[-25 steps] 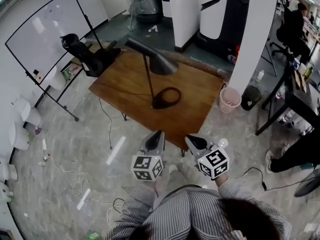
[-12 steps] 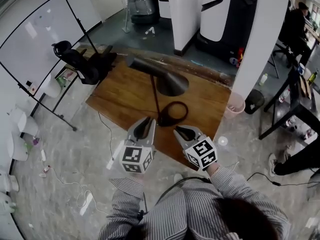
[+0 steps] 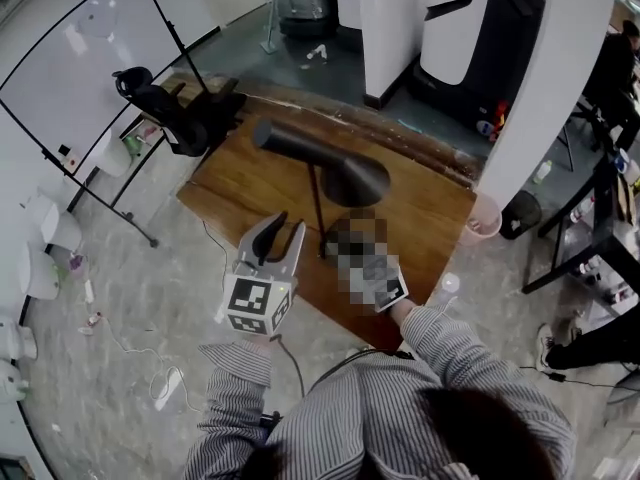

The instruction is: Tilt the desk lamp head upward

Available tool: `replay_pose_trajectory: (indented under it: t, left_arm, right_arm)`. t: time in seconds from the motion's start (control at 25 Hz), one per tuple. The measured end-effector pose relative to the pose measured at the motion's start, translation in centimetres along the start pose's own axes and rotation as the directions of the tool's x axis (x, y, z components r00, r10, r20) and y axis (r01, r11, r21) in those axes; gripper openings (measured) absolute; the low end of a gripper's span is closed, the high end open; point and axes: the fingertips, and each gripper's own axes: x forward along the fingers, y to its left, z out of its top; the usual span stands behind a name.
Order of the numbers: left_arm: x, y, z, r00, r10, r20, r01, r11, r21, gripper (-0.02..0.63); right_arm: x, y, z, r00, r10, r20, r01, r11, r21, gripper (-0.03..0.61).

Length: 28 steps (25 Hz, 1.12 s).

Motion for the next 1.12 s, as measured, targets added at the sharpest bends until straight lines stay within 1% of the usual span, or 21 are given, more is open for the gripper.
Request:
replay_pose_trajectory:
  t: [0.08, 0.16, 0.28, 0.36, 0.4, 0.48, 0.56, 0.72, 0.8, 0.96, 1.04, 1.12]
  left_arm:
    - [0.4, 0.6, 1.0, 1.0, -0.01, -0.005, 0.01, 0.997, 0.081, 0.132]
    - [0.6, 1.2, 2.3, 1.0, -0.007, -0.013, 0.009, 0.981, 0.192, 0.146]
    - [0.7, 1.7, 4.7, 1.0, 0.002, -0.021, 0.005, 0.94, 0.34, 0.15]
    - [0.6, 1.9, 6.2, 1.0, 0.009, -0.024, 0.002, 0.904, 0.427, 0.158]
    - [0.4, 2.0, 7.0, 0.999, 0.019, -0.026, -0.004, 0.881, 0.473, 0.167]
    - [0.1, 2.3, 8.5, 0.999, 0.048, -0.025, -0.025, 0.826, 0.563, 0.184]
    - [0.0, 2.6, 10.2, 0.997, 0.073, -0.018, -0.045, 0.773, 0.633, 0.192]
    - [0.1, 3.2, 12.7, 0.995, 0.095, 0.009, -0.072, 0.684, 0.726, 0.218]
    - [0.4, 3.2, 13.4, 0.995, 0.101, 0.01, -0.071, 0.63, 0.773, 0.244]
    - [1.8, 3.4, 13.8, 0.993, 0.117, -0.016, -0.046, 0.505, 0.862, 0.284]
    - [2.5, 3.6, 13.6, 0.992, 0.118, -0.047, -0.012, 0.457, 0.89, 0.301]
    - [3.0, 3.7, 13.2, 0.99, 0.105, -0.094, 0.042, 0.413, 0.91, 0.311]
  right_arm:
    - [1.8, -0.4, -0.3, 1.0, 0.009, -0.024, -0.009, 1.0, -0.009, 0.055]
    - [3.5, -0.7, -0.8, 0.999, 0.014, -0.053, -0.015, 1.0, -0.023, 0.075]
    - [5.6, -0.9, -1.0, 0.997, 0.017, -0.078, -0.02, 0.999, -0.034, 0.086]
    - [6.2, -0.8, -0.7, 0.998, 0.018, -0.066, -0.021, 0.999, -0.048, 0.089]
    - [6.3, -0.7, -0.6, 0.998, 0.02, -0.059, -0.023, 0.998, -0.055, 0.089]
    - [6.3, -0.7, -0.6, 0.998, 0.02, -0.061, -0.024, 0.998, -0.055, 0.089]
    - [6.3, -0.9, -0.8, 0.998, 0.021, -0.065, -0.024, 0.998, -0.051, 0.089]
    - [6.3, -0.7, -0.9, 0.997, 0.031, -0.067, -0.034, 0.998, -0.05, 0.089]
    - [6.3, -0.6, -0.8, 0.997, 0.038, -0.072, -0.041, 0.998, -0.04, 0.089]
    - [6.3, -0.7, -0.8, 0.996, 0.049, -0.076, -0.051, 0.998, -0.032, 0.089]
    - [6.2, -0.8, -0.8, 0.995, 0.052, -0.08, -0.055, 0.998, -0.037, 0.089]
    - [6.2, -0.8, -0.9, 0.995, 0.052, -0.086, -0.056, 0.997, -0.047, 0.089]
